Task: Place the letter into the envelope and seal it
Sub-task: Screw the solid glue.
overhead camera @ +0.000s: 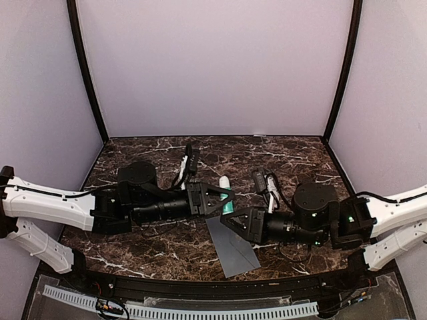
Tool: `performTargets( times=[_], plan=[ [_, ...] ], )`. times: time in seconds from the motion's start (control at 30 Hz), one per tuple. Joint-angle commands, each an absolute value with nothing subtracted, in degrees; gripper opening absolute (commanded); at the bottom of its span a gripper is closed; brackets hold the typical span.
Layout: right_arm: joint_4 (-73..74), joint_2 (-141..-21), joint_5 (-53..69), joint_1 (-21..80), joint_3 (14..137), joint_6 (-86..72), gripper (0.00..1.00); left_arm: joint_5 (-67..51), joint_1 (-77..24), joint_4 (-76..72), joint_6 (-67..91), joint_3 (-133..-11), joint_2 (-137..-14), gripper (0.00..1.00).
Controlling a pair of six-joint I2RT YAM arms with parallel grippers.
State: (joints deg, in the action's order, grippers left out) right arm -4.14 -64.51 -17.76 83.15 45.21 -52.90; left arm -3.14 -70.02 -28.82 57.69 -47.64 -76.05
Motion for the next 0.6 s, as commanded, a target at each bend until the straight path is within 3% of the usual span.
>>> performTargets(
  times=[0.0,0.57],
  plan=[
    [-16.27,-61.16,-11.87,80.81,41.42,-54.05,0.11,-9.16,-70.22,-34.41,54.63,-45.85,-72.82,0.0],
    [-47.38,-62.57,9.94,77.19,33.12,-59.35,0.1,-28.33,-70.22,-54.46,53.72,-41.9,-71.35,0.0]
  ],
)
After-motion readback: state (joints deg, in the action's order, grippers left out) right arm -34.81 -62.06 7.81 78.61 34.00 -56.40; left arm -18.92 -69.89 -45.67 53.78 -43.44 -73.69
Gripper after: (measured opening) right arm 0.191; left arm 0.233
